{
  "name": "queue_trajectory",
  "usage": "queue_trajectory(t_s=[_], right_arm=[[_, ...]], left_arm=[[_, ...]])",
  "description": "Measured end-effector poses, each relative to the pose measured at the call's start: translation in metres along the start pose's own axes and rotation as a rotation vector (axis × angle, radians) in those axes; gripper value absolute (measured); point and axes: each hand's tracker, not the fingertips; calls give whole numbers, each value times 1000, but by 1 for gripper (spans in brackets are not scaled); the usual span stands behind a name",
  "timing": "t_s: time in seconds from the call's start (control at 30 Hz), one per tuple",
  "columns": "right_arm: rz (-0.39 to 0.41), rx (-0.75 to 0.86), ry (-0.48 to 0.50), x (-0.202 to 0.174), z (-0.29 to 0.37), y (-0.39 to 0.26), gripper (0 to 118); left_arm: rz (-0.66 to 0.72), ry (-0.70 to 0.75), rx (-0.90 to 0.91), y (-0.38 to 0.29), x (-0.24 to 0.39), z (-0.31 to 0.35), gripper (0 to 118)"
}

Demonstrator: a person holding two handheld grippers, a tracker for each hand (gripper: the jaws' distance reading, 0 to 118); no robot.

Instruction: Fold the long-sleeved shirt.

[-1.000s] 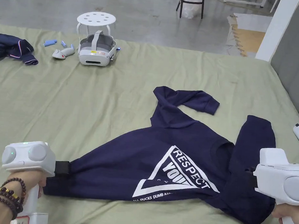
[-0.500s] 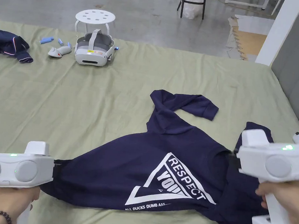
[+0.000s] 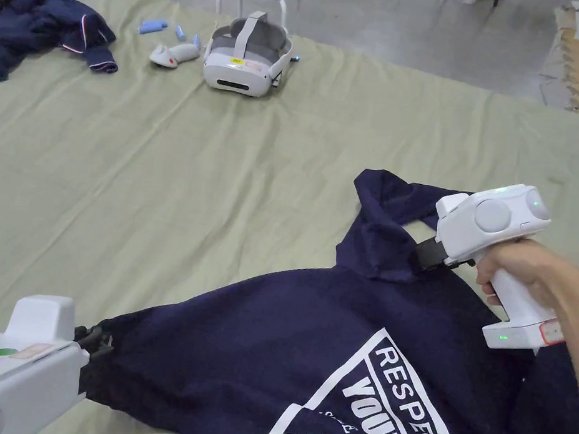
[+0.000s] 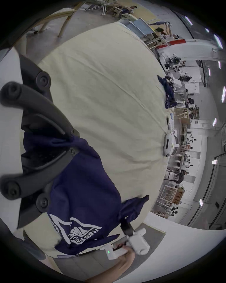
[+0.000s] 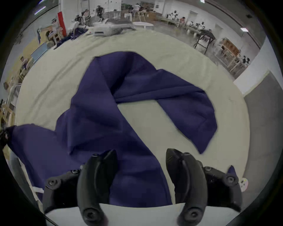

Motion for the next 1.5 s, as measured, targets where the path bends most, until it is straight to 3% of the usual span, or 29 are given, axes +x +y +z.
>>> queue_trajectory(t_s=[0.17, 0.2, 0.23, 0.27, 0.3, 0.37, 0.5, 0.67, 0.83, 0.93, 1.03, 1.1, 1.27, 1.33, 1.5], right_arm=[[-43, -121, 38, 4, -13, 16, 64], [-36, -133, 94, 1, -9, 16, 41], [20, -137, 86, -10, -1, 9, 12], [31, -144, 75, -18, 2, 5, 0], [37, -113, 37, -22, 5, 4, 0], [-40, -66, 32, -14, 11, 1, 0], [-109, 91, -18, 19, 89, -8, 0], [-145, 315, -128, 67, 253, -34, 0], [-197, 522, -271, 109, 397, -35, 0], [-281, 635, -373, 128, 468, -18, 0], [-302, 730, -483, 138, 524, 8, 0], [-321, 797, -516, 148, 553, 24, 0], [-363, 923, -576, 167, 616, 66, 0], [-374, 990, -605, 165, 634, 73, 0], [-374, 975, -620, 159, 645, 76, 0]], left_arm=[[-14, 18, -8, 1, 4, -1, 10], [-15, 19, -6, 2, 5, -1, 10], [-16, 20, -4, 3, 5, -2, 10], [-17, 17, 2, 5, 6, -2, 10], [-26, 15, 11, 6, 8, -1, 10], [-63, 25, 44, 14, 8, -1, 11], [-99, 22, 165, 56, 4, -3, 11], [-199, -47, 323, 160, 39, 16, 11], [-168, -197, 488, 289, 89, 65, 11], [-255, -194, 598, 362, 131, 102, 11], [-151, -247, 640, 431, 157, 138, 11], [-95, -299, 676, 472, 170, 155, 11], [-179, -218, 787, 552, 208, 187, 11], [-151, -243, 798, 568, 212, 197, 11], [-145, -237, 821, 551, 225, 217, 11]])
